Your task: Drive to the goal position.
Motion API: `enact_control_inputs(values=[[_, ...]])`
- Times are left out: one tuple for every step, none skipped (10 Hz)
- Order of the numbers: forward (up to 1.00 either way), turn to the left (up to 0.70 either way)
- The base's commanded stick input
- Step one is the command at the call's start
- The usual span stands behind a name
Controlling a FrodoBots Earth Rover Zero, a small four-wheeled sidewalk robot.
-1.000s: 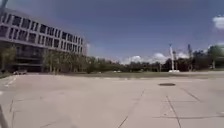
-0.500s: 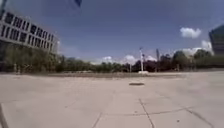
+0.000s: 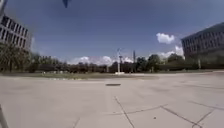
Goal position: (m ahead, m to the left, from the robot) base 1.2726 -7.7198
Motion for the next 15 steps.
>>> enact_control_inputs(values=[[0.70, -0.30], [0.70, -0.30], [0.70, -0.30], [0.70, -0.30], [0.70, -0.30], [0.70, -0.30], [0.70, -0.30], [0.70, -0.30], [0.70, -0.30], [0.70, -0.30], [0.70, -0.30], [0.70, -0.30], [0.70, -0.30], [0.70, -0.30], [0.70, -0.30]])
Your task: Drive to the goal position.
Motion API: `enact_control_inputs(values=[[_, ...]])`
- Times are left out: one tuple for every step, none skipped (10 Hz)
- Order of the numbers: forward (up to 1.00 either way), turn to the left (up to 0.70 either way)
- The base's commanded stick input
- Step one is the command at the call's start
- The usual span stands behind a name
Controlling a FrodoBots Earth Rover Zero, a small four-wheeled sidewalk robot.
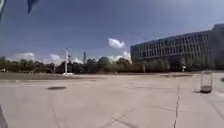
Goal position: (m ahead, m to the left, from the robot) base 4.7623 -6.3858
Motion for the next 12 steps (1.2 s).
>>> enact_control_inputs(values=[[0.70, -0.30], [0.70, 0.05], [0.70, 0.05], [0.70, 0.05], [0.70, 0.05], [0.70, 0.05], [0.70, 0.05], [0.70, 0.05], [0.70, 0.05], [0.70, 0.05], [0.70, 0.05], [0.70, 0.05]])
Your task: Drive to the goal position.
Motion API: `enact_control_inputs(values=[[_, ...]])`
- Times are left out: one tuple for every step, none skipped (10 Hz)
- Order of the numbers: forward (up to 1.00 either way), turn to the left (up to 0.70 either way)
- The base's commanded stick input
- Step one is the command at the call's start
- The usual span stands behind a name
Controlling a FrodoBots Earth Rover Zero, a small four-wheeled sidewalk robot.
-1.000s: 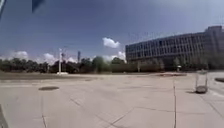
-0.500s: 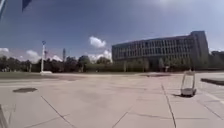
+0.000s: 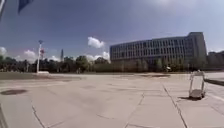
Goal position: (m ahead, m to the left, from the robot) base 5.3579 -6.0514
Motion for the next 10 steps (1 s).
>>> enact_control_inputs(values=[[0.70, 0.05], [0.70, 0.05], [0.70, 0.05], [0.70, 0.05], [0.70, 0.05], [0.70, 0.05], [0.70, 0.05], [0.70, 0.05], [0.70, 0.05], [0.70, 0.01]])
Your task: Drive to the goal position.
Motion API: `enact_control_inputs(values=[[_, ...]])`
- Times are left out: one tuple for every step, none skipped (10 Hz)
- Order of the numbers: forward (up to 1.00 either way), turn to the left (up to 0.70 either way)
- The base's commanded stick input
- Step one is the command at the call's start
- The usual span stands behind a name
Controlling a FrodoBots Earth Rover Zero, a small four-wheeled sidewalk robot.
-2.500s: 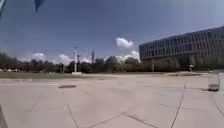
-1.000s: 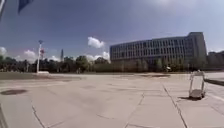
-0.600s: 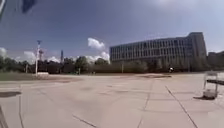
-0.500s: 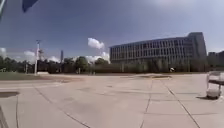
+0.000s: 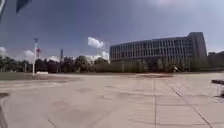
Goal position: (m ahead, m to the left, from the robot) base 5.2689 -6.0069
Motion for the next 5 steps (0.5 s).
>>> enact_control_inputs(values=[[0.70, -0.30], [0.70, -0.30], [0.70, -0.30], [0.70, -0.30], [0.70, -0.30]])
